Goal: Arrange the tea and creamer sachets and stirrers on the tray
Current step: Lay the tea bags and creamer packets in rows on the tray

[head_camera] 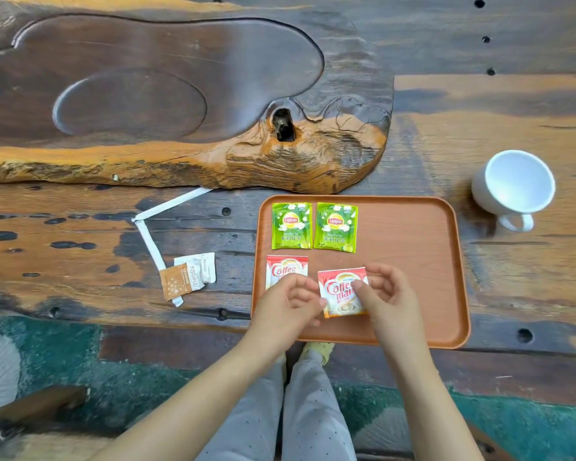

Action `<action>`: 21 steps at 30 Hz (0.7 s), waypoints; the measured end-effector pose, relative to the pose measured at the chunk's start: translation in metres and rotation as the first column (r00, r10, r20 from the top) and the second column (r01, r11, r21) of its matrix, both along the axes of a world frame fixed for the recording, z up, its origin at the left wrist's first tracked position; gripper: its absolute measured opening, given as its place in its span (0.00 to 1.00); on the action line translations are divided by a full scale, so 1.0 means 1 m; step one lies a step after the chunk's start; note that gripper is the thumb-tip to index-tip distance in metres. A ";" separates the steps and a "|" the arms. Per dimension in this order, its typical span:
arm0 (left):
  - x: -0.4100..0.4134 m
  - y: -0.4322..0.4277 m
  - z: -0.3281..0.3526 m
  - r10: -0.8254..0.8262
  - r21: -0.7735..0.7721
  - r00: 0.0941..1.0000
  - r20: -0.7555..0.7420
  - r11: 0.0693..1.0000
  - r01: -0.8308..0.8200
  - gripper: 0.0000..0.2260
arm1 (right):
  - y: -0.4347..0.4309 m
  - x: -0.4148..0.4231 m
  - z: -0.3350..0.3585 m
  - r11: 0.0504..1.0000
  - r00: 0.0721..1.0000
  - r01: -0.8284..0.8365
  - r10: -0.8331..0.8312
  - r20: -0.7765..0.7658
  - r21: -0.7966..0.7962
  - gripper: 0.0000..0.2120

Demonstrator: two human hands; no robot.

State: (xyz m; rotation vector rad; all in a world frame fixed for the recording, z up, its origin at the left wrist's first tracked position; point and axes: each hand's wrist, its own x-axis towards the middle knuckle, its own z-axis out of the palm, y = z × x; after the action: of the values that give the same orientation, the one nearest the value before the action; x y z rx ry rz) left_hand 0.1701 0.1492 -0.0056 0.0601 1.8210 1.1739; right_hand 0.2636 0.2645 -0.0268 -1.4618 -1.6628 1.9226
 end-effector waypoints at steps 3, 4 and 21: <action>0.000 -0.007 -0.014 -0.293 -0.238 0.738 -0.608 0.954 0.183 0.09 | 0.002 -0.004 -0.010 0.990 0.995 -0.025 0.011 0.101 0.137 0.14; -0.002 -0.010 -0.020 -0.363 -0.291 0.614 -0.701 0.931 0.220 0.10 | 0.001 -0.008 -0.012 0.983 0.991 -0.045 0.022 0.131 0.179 0.13; -0.015 -0.017 -0.049 -0.454 -0.360 0.461 -0.763 0.890 0.280 0.10 | -0.007 0.006 -0.027 0.570 0.829 -0.559 0.397 0.393 0.602 0.18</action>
State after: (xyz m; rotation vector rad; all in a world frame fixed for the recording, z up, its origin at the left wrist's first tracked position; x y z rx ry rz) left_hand 0.1553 0.1325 -0.0547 1.0439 2.5548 0.6476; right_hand 0.2701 0.2579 -0.0535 -0.9614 -2.7168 1.0315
